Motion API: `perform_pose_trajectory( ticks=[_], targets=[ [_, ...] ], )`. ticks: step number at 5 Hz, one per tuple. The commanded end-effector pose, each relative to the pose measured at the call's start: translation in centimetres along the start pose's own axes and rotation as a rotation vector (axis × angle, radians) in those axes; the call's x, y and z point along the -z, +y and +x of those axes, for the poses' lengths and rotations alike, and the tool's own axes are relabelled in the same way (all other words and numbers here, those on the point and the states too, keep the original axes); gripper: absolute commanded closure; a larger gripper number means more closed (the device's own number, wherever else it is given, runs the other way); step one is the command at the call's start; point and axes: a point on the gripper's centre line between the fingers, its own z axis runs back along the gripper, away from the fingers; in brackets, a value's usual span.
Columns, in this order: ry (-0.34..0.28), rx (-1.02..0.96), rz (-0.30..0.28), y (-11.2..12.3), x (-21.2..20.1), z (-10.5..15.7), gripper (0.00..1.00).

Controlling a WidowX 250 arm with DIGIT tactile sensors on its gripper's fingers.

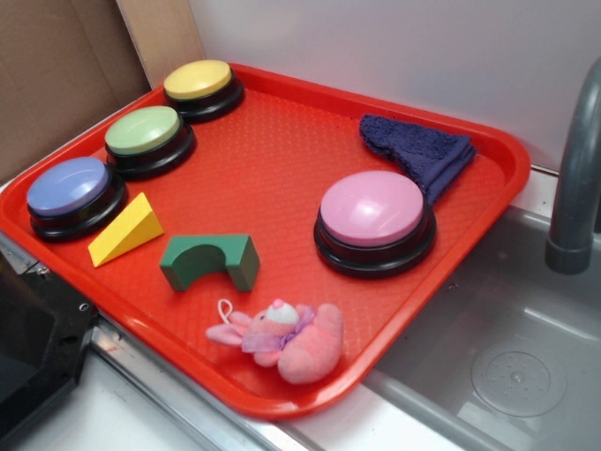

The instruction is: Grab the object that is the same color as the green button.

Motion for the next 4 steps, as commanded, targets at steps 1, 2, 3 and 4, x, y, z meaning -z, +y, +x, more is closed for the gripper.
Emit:
perform_pose_trajectory(
  ticks=[1, 2, 3, 4],
  targets=[
    [0.0, 0.0, 0.0, 0.0, 0.0, 0.0, 0.0],
    [-0.015, 0.156, 0.046, -1.8, 2.8, 1.5, 0.0],
    [-0.001, 0.349, 0.029, -3.4, 6.2, 2.5, 0.0],
    [-0.022, 0.505, -0.021, -4.4, 9.4, 3.1, 0.0]
  ],
)
